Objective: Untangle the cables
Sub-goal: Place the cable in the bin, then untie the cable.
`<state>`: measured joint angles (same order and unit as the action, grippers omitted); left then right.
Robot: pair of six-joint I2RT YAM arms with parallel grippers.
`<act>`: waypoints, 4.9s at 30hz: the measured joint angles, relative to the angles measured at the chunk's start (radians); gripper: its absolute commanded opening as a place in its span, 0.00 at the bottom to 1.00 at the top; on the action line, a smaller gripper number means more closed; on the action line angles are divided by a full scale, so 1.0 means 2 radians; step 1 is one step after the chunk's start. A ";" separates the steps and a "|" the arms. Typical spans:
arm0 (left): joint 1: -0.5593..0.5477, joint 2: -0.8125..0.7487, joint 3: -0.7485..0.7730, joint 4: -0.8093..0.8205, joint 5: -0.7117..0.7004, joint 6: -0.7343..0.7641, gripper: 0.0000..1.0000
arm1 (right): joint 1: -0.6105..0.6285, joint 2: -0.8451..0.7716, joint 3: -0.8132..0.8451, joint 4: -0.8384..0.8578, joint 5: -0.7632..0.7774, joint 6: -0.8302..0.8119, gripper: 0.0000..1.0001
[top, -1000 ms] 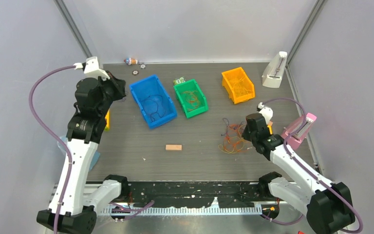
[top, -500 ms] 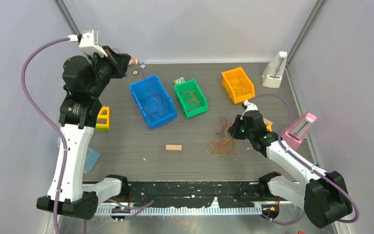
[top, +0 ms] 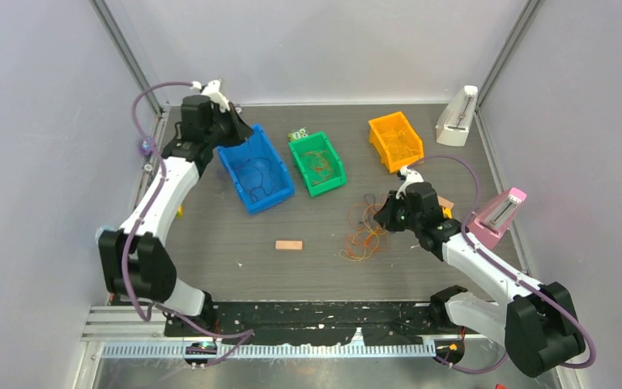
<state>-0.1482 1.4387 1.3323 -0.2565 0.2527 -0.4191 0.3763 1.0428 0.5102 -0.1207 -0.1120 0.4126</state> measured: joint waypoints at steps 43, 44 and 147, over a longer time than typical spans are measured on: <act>0.000 -0.059 0.121 -0.017 -0.040 0.006 0.00 | 0.000 -0.006 0.000 -0.008 -0.025 -0.009 0.05; 0.000 -0.055 0.106 -0.006 -0.036 0.003 0.00 | 0.000 -0.007 0.000 -0.009 -0.025 -0.009 0.05; -0.303 0.121 -0.246 0.154 0.006 0.040 0.68 | 0.057 0.019 0.111 -0.079 -0.068 -0.038 0.05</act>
<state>-0.7540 1.6810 0.8406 0.0509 0.2638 -0.3393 0.4908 1.0817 0.7315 -0.2783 -0.2489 0.3374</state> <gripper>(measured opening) 0.685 0.078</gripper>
